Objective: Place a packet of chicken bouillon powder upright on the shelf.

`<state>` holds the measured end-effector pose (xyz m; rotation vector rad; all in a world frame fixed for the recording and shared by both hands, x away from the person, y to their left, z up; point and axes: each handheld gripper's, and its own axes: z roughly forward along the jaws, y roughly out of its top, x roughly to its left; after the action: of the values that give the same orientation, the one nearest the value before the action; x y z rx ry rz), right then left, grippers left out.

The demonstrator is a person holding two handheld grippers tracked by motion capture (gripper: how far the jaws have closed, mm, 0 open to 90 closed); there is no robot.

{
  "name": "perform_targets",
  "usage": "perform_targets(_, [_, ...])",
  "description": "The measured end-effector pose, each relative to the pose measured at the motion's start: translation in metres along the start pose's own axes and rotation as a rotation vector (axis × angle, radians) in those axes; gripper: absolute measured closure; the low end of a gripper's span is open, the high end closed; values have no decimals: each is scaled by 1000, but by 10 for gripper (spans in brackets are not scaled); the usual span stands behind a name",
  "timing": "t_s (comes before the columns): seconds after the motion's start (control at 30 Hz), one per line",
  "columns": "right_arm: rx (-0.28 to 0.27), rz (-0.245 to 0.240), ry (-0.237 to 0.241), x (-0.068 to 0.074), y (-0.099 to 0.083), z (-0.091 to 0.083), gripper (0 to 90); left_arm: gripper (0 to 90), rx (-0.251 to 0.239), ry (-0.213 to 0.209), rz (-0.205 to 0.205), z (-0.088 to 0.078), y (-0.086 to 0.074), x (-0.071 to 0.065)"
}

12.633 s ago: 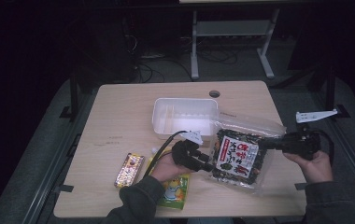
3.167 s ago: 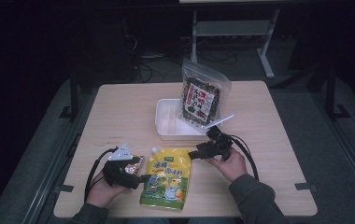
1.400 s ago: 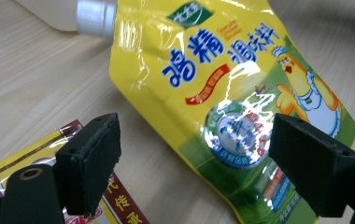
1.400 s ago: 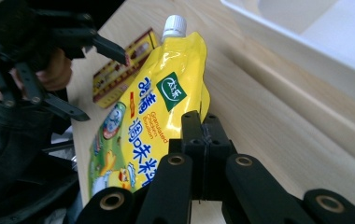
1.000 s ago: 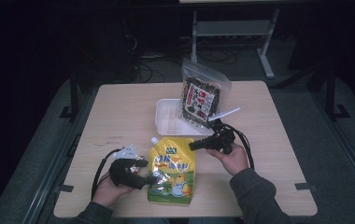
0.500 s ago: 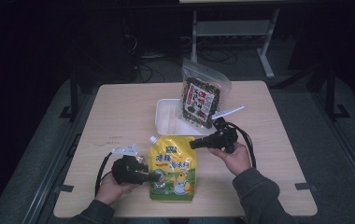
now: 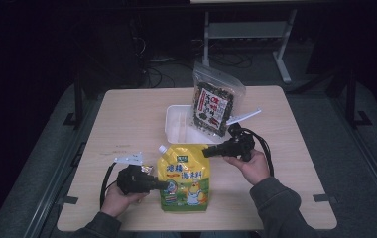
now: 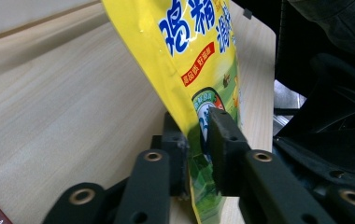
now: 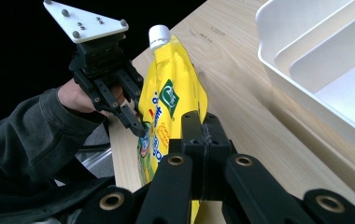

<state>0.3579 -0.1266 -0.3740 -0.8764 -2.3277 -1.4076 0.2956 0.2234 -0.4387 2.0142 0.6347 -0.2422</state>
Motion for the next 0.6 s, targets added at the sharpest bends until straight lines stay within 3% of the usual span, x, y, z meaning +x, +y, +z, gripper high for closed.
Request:
perform_targets(0.17, [15, -8, 5, 0, 3, 1, 884, 804, 0, 10, 11, -1, 0, -2])
perform_targets(0.27, [51, 3, 2, -4, 5, 6, 776, 805, -1, 8, 21, -1, 1, -2])
perform_targets(0.4, [90, 1, 5, -4, 7, 15, 729, 806, -3, 8, 29, -1, 1, -4])
perform_targets(0.6, [135, -13, 33, -1, 12, 28, 731, 812, -10, 2, 33, -2, 1, -4])
